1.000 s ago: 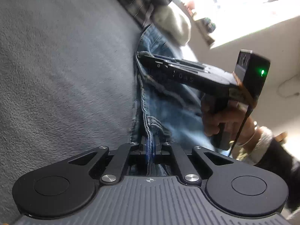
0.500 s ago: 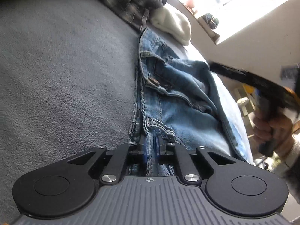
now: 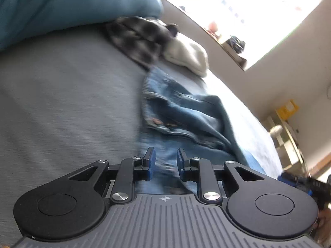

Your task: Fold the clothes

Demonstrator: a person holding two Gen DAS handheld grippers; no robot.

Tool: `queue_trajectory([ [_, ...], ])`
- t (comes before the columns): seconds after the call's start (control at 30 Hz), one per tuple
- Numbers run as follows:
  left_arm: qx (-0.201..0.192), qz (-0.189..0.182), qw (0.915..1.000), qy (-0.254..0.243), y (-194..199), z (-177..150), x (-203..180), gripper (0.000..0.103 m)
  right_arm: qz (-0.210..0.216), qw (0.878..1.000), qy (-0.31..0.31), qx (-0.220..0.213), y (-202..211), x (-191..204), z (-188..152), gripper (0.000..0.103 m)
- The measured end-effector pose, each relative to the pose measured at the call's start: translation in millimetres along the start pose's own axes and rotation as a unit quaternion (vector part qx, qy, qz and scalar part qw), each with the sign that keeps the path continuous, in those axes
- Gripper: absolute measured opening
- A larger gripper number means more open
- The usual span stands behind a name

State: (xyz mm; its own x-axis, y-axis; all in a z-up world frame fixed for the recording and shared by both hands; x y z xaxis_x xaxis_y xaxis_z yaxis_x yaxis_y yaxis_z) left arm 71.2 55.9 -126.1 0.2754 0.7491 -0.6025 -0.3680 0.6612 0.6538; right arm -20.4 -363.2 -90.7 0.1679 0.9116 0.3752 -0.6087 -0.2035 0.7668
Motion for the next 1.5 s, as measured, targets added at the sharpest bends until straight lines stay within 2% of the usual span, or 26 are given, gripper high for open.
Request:
queue_trajectory([
  [0.07,0.01,0.008,0.9995,-0.027,-17.9,0.8,-17.5,0.022,-0.007,1.0,-0.017,-0.004,14.7,-13.8,-18.7,0.049],
  [0.2,0.026,0.093,0.9936,-0.059,-63.8,-1.5,-25.8,0.022,-0.033,0.999,-0.019,-0.003,33.0,-28.0,-56.3,0.049],
  [0.27,0.029,0.115,0.9915,-0.053,-75.3,-2.2,-19.6,0.022,-0.046,0.999,-0.011,0.0,34.8,-29.3,-68.3,0.049],
  [0.47,0.028,0.111,0.9929,-0.035,-82.0,-2.1,-11.0,0.022,-0.105,0.994,0.032,0.015,22.0,-31.2,-84.7,0.049],
  [0.6,0.03,0.111,0.9924,-0.045,-85.2,-1.7,-11.3,0.022,-0.11,0.992,0.042,0.033,8.4,-33.5,-90.5,0.048],
  [0.67,0.029,0.107,0.9927,-0.046,-86.2,-1.8,-10.2,0.022,-0.124,0.991,0.037,0.029,6.7,-37.0,-90.6,0.043],
  [0.73,0.027,0.103,0.9933,-0.046,-86.7,-1.9,-8.9,0.022,-0.147,0.989,0.023,0.018,8.2,-43.0,-88.6,0.031],
  [0.77,0.026,0.101,0.9935,-0.045,-86.2,-2.3,-8.7,0.022,-0.157,0.987,0.01,0.014,10.5,-47.3,-87.0,0.03],
  [0.8,0.025,0.1,0.9937,-0.045,-85.6,-2.9,-8.8,0.022,-0.148,0.989,-0.007,0.013,13.3,-50.8,-86.4,0.03],
  [0.87,0.023,0.099,0.9936,-0.049,-85.6,-3.2,-8.9,0.022,-0.085,0.996,-0.035,0.016,19.1,-47.0,-87.7,0.031],
  [0.93,0.021,0.099,0.9934,-0.054,-85.6,-4.1,-9.5,0.022,-0.038,0.998,-0.046,0.023,21.1,-37.1,-89.9,0.038],
  [1.0,0.019,0.099,0.9931,-0.059,-85.6,-4.9,-9.9,0.022,-0.047,0.997,-0.04,0.038,11.7,-30.4,-93.6,0.047],
  [1.07,0.018,0.1,0.9929,-0.062,-85.7,-5.5,-10.3,0.022,-0.065,0.996,-0.038,0.051,0.1,-29.6,-97.2,0.046],
  [1.1,0.018,0.101,0.9926,-0.065,-85.9,-5.7,-10.4,0.022,-0.074,0.995,-0.037,0.058,-5.7,-29.1,-99.0,0.042],
  [1.13,0.017,0.101,0.9924,-0.068,-86.1,-5.8,-10.6,0.022,-0.082,0.994,-0.037,0.063,-10.4,-28.9,-100.3,0.032],
  [1.2,0.018,0.102,0.9919,-0.073,-86.3,-5.9,-10.9,0.022,-0.073,0.995,-0.047,0.044,-3.8,-29.4,-93.4,0.021],
  [1.23,0.018,0.103,0.9917,-0.075,-86.4,-5.9,-11.1,0.022,-0.072,0.996,-0.04,0.026,4.0,-26.7,-87.4,0.019],
  [1.37,0.019,0.106,0.9908,-0.082,-86.8,-6.6,-12.2,0.022,-0.061,0.997,-0.022,-0.039,31.9,-14.7,-57.6,0.018],
  [1.5,0.019,0.106,0.9906,-0.084,-86.7,-7.5,-12.3,0.022,-0.035,0.995,-0.073,-0.053,40.8,-21.0,-35.1,0.018],
])
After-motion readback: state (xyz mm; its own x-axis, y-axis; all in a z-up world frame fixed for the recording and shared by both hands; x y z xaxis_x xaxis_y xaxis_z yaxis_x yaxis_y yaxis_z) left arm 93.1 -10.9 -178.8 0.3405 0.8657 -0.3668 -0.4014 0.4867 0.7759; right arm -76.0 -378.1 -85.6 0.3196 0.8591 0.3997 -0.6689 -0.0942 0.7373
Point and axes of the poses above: each gripper's, at about its wrist camera, not at the fingertips, and y roughly against the way its jaws point, x to its left, z to its top, the point moved 5 cm from there along -y, roughly the way its jaws point, and after that the axes turned 10 degrees about x, right-handed, at the moved point
